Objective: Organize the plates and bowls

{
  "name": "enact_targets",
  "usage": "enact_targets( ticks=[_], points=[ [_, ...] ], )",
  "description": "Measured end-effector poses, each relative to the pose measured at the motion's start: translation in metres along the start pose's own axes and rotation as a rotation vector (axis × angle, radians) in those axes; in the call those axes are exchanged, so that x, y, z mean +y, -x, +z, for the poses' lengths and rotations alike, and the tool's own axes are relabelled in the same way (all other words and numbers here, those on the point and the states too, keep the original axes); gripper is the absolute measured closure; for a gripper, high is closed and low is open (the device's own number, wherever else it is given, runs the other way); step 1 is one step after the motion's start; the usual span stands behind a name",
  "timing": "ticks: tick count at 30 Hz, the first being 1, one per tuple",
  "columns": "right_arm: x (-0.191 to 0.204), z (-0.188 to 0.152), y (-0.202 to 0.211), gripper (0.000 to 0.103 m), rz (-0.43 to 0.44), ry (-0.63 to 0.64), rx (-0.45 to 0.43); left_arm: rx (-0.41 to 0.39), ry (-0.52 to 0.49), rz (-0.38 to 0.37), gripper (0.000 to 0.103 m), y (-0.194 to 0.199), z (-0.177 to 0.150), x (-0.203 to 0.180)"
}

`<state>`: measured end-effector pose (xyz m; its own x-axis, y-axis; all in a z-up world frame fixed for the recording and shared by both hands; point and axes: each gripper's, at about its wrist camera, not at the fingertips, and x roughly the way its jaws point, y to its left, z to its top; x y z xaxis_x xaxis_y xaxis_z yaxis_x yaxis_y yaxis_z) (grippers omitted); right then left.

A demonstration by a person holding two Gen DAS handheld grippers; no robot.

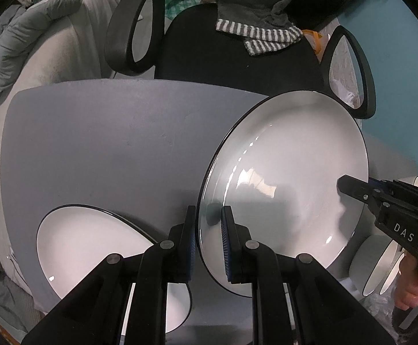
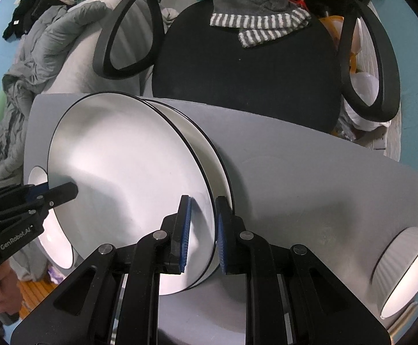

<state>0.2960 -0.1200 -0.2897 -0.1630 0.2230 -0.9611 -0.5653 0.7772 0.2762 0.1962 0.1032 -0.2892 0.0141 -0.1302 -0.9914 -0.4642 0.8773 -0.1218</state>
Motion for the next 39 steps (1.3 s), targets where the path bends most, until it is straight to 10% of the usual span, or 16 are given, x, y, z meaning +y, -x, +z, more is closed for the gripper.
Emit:
enact_targets(
  ticks=[7, 16, 39],
  points=[
    [0.002, 0.003, -0.002, 0.083, -0.008, 0.007, 0.001, 0.005, -0.025, 0.029, 0.087, -0.001, 0.006, -0.003],
    [0.023, 0.008, -0.007, 0.041, -0.005, 0.025, 0.022, -0.005, -0.057, 0.071, 0.082, -0.002, 0.007, -0.010],
    [0.036, 0.003, 0.000, 0.040, -0.149, 0.003, 0.015, -0.046, -0.046, 0.059, 0.076, 0.015, -0.006, -0.012]
  ],
)
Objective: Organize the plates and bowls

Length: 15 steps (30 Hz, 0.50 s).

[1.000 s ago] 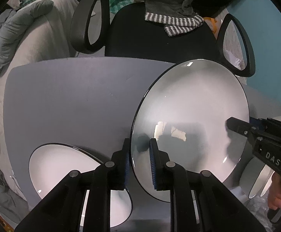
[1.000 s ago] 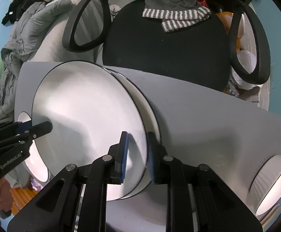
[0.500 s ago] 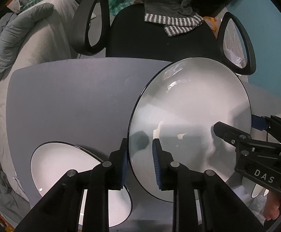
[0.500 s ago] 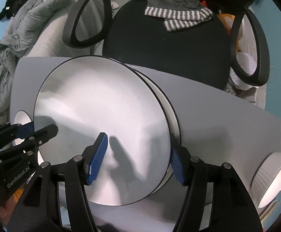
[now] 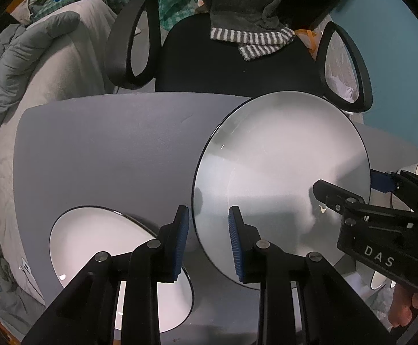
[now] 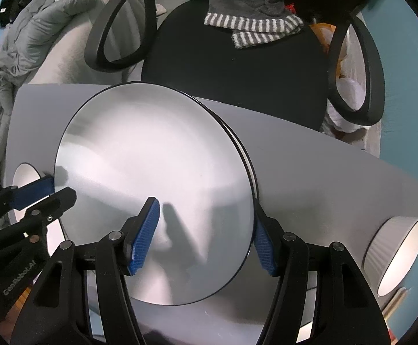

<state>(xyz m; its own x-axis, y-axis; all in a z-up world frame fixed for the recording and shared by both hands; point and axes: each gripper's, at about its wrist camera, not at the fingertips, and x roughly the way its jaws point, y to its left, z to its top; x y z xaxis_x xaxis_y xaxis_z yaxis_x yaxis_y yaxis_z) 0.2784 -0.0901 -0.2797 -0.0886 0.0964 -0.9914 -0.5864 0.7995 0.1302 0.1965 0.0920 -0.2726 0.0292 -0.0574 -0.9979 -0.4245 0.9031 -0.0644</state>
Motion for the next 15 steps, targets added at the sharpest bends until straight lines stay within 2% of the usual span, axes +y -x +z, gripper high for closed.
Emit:
enact_targets(
  ticks=[10, 15],
  points=[
    [0.005, -0.003, 0.003, 0.040, -0.051, 0.014, -0.003, -0.008, 0.014, -0.011, 0.076, 0.008, -0.013, 0.004],
    [0.006, -0.005, 0.002, 0.037, -0.122, 0.021, -0.009, -0.015, 0.010, -0.015, 0.076, 0.011, -0.016, 0.005]
  ],
)
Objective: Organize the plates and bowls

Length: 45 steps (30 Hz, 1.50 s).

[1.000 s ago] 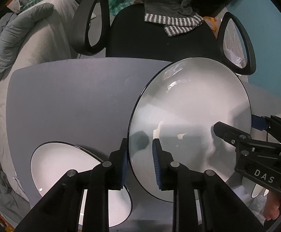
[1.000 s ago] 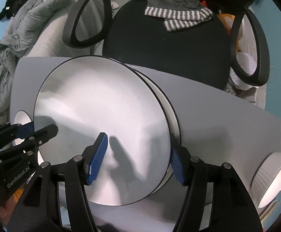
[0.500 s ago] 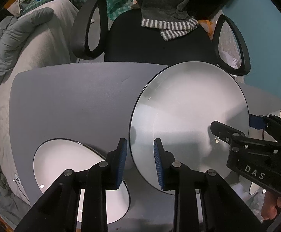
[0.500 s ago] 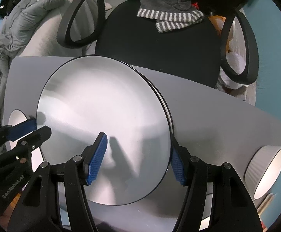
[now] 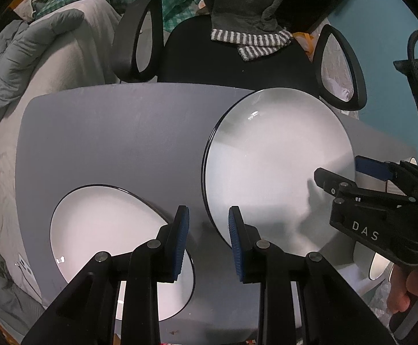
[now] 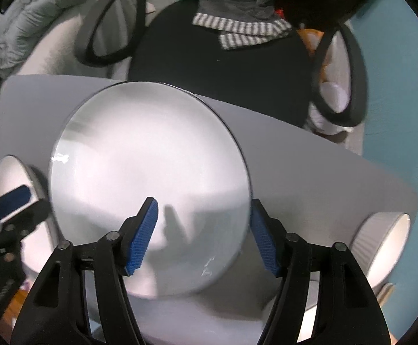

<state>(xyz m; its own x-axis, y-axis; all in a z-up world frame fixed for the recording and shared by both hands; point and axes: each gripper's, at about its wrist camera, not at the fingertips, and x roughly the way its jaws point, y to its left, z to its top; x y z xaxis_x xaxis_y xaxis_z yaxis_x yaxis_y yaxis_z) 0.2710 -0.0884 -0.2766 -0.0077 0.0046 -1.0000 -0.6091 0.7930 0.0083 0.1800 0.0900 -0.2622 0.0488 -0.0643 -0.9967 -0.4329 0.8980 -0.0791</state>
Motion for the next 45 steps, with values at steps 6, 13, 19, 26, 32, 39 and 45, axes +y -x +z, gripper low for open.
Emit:
enact_targets(
  ticks=[6, 13, 19, 26, 32, 39, 45],
  points=[
    [0.000, -0.004, 0.001, 0.036, 0.006, -0.004, -0.014, -0.015, -0.005, 0.003, 0.076, 0.007, -0.005, 0.004],
    [0.007, -0.013, 0.008, 0.037, -0.007, 0.002, -0.028, -0.025, 0.016, 0.011, 0.073, 0.013, -0.019, 0.022],
    [0.014, -0.024, 0.013, 0.037, -0.054, 0.020, -0.040, -0.030, 0.043, 0.023, 0.073, 0.017, -0.036, 0.042],
    [0.029, -0.041, 0.028, 0.037, -0.048, 0.028, -0.066, -0.036, 0.093, 0.025, 0.064, 0.020, -0.061, 0.079],
    [0.051, -0.056, 0.038, 0.037, 0.004, 0.055, -0.074, -0.028, 0.138, 0.037, 0.063, 0.021, -0.081, 0.111],
    [0.086, -0.067, 0.040, 0.037, 0.046, 0.113, -0.067, -0.024, 0.198, 0.041, 0.057, 0.019, -0.106, 0.147],
    [0.110, -0.071, 0.037, 0.037, 0.135, 0.134, -0.039, -0.008, 0.250, 0.018, 0.057, 0.011, -0.123, 0.175]
  ],
)
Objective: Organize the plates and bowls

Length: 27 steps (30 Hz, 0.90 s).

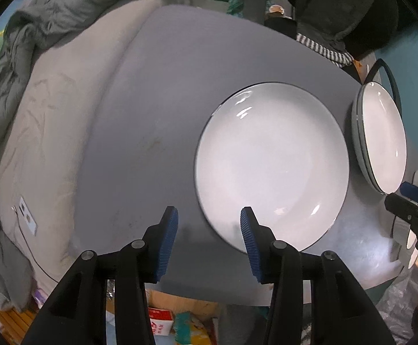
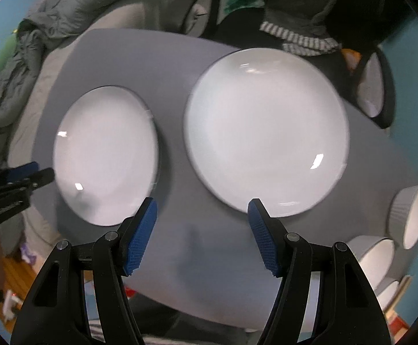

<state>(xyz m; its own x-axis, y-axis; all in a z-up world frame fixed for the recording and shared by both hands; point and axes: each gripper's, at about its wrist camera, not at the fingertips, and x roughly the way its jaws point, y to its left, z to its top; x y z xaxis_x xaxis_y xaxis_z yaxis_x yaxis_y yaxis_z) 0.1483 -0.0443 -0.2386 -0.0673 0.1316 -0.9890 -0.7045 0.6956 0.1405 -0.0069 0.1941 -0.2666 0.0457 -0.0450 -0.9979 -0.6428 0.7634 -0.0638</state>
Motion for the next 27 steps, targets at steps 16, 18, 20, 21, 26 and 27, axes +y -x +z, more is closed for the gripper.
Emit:
enact_targets(
  ticks=[16, 18, 20, 21, 26, 27],
  points=[
    [0.042, 0.018, -0.038, 0.037, 0.105, 0.036, 0.078, 0.032, 0.027, -0.037, 0.057, -0.018, 0.005, 0.022],
    [0.044, 0.020, -0.043, 0.037, 0.094, 0.044, 0.085, 0.040, 0.029, -0.039, 0.057, -0.021, 0.008, 0.023],
    [0.046, 0.023, -0.048, 0.037, 0.085, 0.049, 0.093, 0.045, 0.036, -0.040, 0.057, -0.024, 0.011, 0.025],
    [0.047, 0.024, -0.050, 0.037, 0.080, 0.052, 0.096, 0.051, 0.043, -0.041, 0.057, -0.026, 0.013, 0.025],
    [0.047, 0.029, -0.057, 0.042, 0.069, 0.050, 0.107, 0.077, 0.073, -0.058, 0.057, -0.035, 0.015, 0.028],
    [0.046, 0.031, -0.058, 0.043, 0.072, 0.047, 0.111, 0.082, 0.075, -0.059, 0.057, -0.036, 0.015, 0.028]
  ],
)
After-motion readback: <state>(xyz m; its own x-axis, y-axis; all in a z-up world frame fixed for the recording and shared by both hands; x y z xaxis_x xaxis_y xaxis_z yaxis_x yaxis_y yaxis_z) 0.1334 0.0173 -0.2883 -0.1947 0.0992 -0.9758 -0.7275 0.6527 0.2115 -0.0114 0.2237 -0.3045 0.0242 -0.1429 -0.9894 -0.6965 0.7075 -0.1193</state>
